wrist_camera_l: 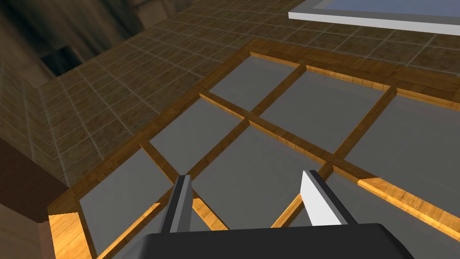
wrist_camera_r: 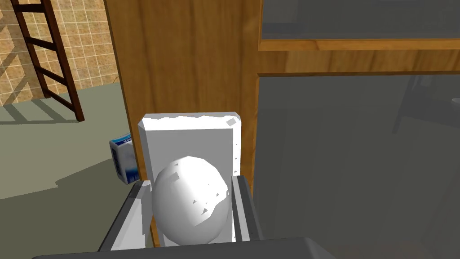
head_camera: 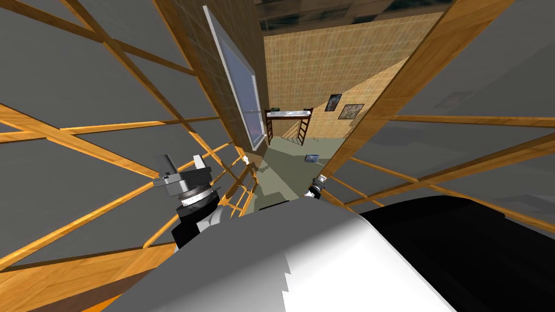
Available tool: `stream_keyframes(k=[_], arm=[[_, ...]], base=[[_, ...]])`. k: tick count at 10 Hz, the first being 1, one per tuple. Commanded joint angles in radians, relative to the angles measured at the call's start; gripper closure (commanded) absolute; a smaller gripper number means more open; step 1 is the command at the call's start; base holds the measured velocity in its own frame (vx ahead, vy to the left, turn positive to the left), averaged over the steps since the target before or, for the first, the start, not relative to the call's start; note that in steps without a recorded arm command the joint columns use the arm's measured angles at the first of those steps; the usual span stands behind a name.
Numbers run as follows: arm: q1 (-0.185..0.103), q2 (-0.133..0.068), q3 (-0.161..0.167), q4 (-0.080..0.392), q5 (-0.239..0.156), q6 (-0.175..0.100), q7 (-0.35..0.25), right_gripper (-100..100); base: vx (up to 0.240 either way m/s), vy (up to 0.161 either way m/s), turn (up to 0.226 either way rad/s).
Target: Push the door open
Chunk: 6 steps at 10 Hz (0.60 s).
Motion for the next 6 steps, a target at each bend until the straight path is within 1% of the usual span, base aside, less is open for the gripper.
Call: stream_keyframes(k=[1,2,3,4,6], arm=[[0.002,-0.004,-0.009,0.002,-0.01,-0.003,0.001,100],[0.002,-0.005,-0.013,0.004,-0.015,-0.005,0.002,100],[0.004,-0.009,-0.023,0.006,-0.026,-0.009,0.004,100],[0.005,-0.012,-0.029,0.008,-0.033,-0.011,0.005,100],[0.009,-0.019,-0.048,0.013,-0.054,-0.018,0.008,100]], base=[[0.089,-0.053,-0.025],[0.131,-0.06,-0.031],[0.153,-0.113,-0.047],[0.149,-0.157,-0.028],[0.164,-0.123,-0.044]])
